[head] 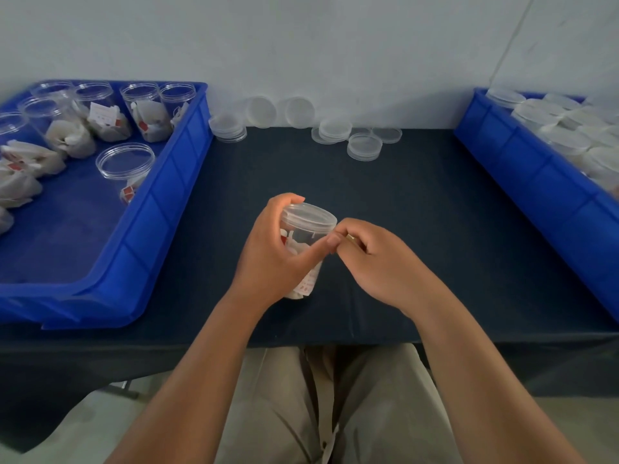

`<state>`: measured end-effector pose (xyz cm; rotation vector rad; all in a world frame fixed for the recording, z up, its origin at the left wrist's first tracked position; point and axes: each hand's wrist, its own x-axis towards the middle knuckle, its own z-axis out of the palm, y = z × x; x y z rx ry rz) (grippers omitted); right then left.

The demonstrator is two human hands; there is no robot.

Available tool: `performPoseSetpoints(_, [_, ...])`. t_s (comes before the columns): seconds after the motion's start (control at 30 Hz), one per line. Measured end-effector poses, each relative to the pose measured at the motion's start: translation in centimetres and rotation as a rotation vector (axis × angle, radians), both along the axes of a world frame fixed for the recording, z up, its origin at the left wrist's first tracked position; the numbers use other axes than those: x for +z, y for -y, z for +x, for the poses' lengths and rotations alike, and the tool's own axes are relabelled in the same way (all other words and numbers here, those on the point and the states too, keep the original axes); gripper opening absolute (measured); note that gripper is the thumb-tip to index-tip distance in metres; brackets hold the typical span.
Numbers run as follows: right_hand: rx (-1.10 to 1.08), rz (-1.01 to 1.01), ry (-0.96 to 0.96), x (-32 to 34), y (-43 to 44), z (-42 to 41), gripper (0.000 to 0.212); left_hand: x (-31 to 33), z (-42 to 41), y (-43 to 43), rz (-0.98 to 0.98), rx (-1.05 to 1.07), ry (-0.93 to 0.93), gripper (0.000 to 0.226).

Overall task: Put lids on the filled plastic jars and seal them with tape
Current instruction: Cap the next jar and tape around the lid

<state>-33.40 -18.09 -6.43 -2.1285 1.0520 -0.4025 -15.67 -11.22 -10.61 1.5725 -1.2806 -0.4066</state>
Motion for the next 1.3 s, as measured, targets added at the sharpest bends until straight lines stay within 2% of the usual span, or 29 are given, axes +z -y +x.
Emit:
performPoseSetpoints(0.23, [-0.022, -0.005, -0.022, -0.1, 0.2, 0.4, 0.025, -0.5, 0.1, 0.3, -0.007, 0.050, 0.017, 0.057])
performPoseSetpoints(0.4, [-0.015, 0.003, -0.031, -0.2, 0.4, 0.4, 0.024, -0.4, 0.7, 0.2, -0.002, -0.026, -0.069, 0.045])
performPoseSetpoints(0.57, [0.068, 0.027, -0.071, -0.1, 1.0, -0.2, 0.026, -0.3, 1.4, 0.4, -0.014, -0.051, -0.048, 0.043])
performPoseSetpoints(0.73, [0.239, 0.120, -0.094, 0.4, 1.7, -1.7, 0.034, -0.4, 2.5, 0.6, 0.018, -0.080, -0.106, 0.038])
performPoseSetpoints(0.87, [0.231, 0.127, -0.119, 0.3, 2.4, -2.6, 0.040, -0.2, 3.1, 0.6, 0.058, -0.165, -0.196, 0.039])
performPoseSetpoints(0.97, [0.179, 0.075, -0.157, -0.3, 3.1, -2.7, 0.035, -0.5, 3.2, 0.6, 0.082, -0.233, -0.289, 0.032])
performPoseSetpoints(1.17, [0.123, 0.058, -0.144, -1.2, 3.2, -1.8, 0.041, -1.9, 3.5, 0.9, 0.109, -0.325, -0.454, 0.040])
performPoseSetpoints(1.3, [0.144, 0.066, -0.127, -1.4, 2.7, -1.3, 0.048, -2.3, 3.6, 1.1, 0.168, -0.311, -0.488, 0.060])
